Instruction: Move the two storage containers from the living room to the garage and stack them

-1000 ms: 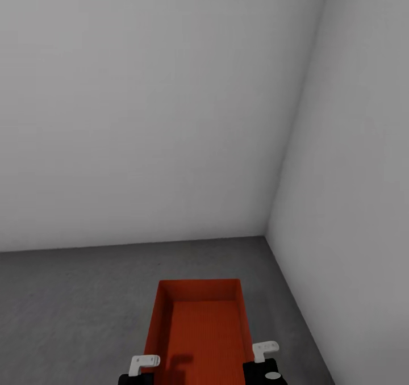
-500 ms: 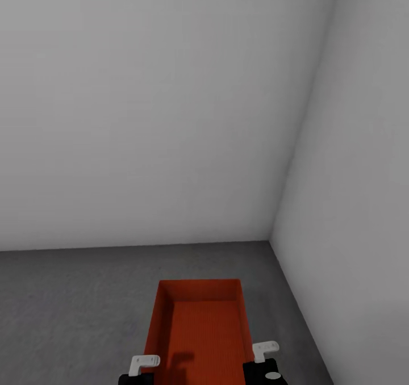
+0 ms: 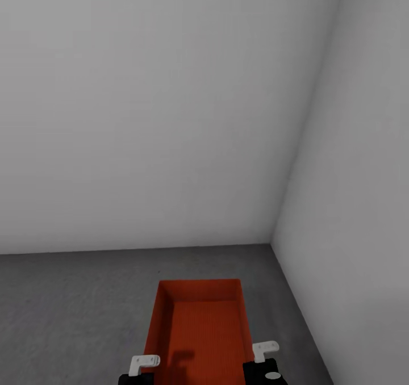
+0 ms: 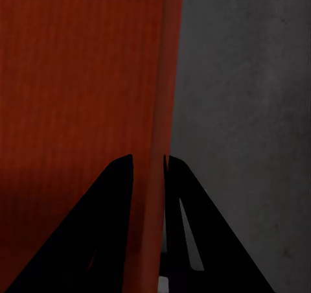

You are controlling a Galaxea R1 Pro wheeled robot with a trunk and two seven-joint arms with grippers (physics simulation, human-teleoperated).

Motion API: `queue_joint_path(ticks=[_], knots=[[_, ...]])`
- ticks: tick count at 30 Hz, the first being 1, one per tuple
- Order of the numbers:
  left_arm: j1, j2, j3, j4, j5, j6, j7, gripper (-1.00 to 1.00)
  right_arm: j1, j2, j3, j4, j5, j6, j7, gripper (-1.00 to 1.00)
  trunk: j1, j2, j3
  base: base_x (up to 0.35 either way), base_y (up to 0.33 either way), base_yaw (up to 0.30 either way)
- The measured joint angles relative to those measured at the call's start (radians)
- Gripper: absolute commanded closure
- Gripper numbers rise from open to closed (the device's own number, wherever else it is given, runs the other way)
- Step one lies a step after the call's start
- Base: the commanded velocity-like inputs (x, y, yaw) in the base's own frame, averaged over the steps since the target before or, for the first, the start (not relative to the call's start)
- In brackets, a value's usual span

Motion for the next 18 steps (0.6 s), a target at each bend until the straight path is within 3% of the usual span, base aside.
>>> queue_joint_path(ticks=[7, 18], knots=[[0.000, 0.000, 0.000, 0.000, 0.000, 0.000, 0.000, 1.00, 0.000, 0.000, 0.000, 0.000, 0.000, 0.000, 0.000, 1.00, 0.000, 0.000, 0.000, 0.143, 0.000, 0.000], [0.000, 0.000, 0.000, 0.000, 0.000, -0.001, 0.000, 1.00, 0.000, 0.000, -0.001, 0.000, 0.001, -0.001, 0.001, 1.00, 0.000, 0.000, 0.000, 0.022, 0.000, 0.000]])
